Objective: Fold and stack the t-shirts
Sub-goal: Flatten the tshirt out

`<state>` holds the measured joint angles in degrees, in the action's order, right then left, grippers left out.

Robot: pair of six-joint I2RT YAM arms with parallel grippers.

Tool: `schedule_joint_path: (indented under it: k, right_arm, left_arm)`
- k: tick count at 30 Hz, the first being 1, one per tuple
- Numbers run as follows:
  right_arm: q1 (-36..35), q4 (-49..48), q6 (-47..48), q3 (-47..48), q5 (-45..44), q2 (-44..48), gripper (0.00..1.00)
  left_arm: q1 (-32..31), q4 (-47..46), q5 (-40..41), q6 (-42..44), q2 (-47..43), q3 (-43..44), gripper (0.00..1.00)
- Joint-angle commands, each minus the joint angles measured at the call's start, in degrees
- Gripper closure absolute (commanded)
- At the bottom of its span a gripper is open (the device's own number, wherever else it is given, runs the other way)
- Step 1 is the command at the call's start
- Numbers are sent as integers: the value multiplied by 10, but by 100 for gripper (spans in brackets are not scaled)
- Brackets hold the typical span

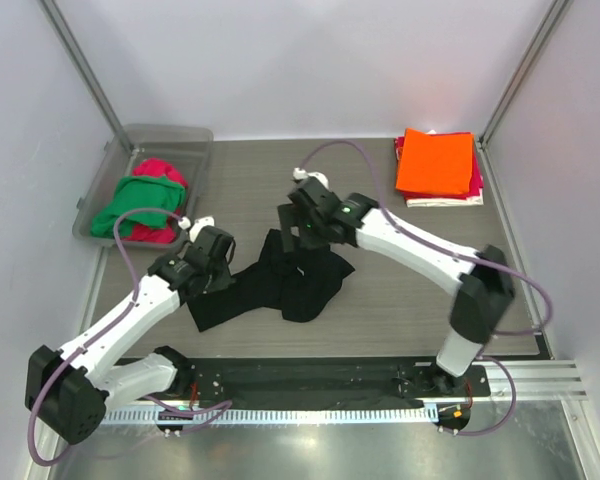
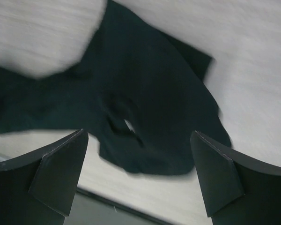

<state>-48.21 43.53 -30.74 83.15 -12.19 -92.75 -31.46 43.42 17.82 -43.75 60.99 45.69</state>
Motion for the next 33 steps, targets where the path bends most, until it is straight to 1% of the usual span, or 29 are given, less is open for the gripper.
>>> schedule_joint_path:
  k: [1, 5, 8, 11, 13, 14, 15, 17, 18, 19, 21, 23, 24, 25, 27, 28, 29, 30, 31, 32, 33]
  right_arm:
    - [-9, -22, 31, 95, 10, -114, 3]
    - [-21, -4, 49, 180, 14, -232, 4]
    - [-25, -1, 57, 204, 28, -281, 6]
    - [-28, -2, 70, 216, 38, -308, 13]
    - [-28, 0, 80, 218, 37, -315, 31]
    - [-27, 2, 82, 217, 28, -315, 42]
    - [-27, 5, 84, 216, 16, -307, 60]
    - [-27, 19, 93, 221, -6, -296, 78]
    - [-28, 30, 98, 236, -33, -280, 92]
    - [-27, 57, 103, 248, -47, -271, 97]
    - [-26, 86, 123, 271, -80, -247, 99]
    - [-24, 131, 144, 308, -131, -198, 99]
    - [-22, 145, 150, 320, -147, -176, 99]
    - [-21, 172, 156, 337, -185, -134, 99]
    - [-20, 190, 169, 337, -220, -74, 99]
    - [-20, 200, 171, 323, -253, -7, 99]
    - [-20, 200, 172, 309, -262, 29, 99]
    - [-20, 201, 168, 274, -272, 63, 99]
    - [-20, 200, 161, 254, -280, 106, 99]
    - [-20, 198, 149, 233, -282, 176, 99]
    - [-20, 198, 139, 187, -275, 218, 99]
  left_arm:
    - [3, -4, 11, -6, -23, 10, 100]
    - [3, 3, 11, -3, -22, 12, 100]
    - [3, 3, 11, -2, -29, 10, 100]
    - [3, 0, 13, -3, -33, 5, 100]
    - [4, -1, 14, -3, -32, 5, 100]
    - [4, -1, 14, -3, -31, 5, 100]
    - [6, 2, 14, -4, -27, 9, 100]
    - [8, 6, 19, -5, -23, 16, 100]
    - [10, 10, 21, -3, -20, 30, 100]
    - [11, 21, 25, -2, -19, 40, 100]
    - [18, 36, 41, 8, -13, 76, 100]
    - [25, 61, 55, 16, -5, 107, 100]
    - [35, 71, 59, 25, -3, 142, 100]
    - [40, 90, 63, 31, 2, 160, 100]
    - [55, 108, 76, 46, 1, 213, 100]
    - [60, 123, 81, 50, -1, 229, 100]
    - [64, 129, 85, 53, -4, 244, 100]
    - [70, 140, 94, 56, -8, 271, 100]
    - [71, 144, 97, 59, -10, 281, 100]
    - [73, 148, 100, 59, -17, 296, 100]
    - [74, 152, 104, 58, -21, 300, 100]
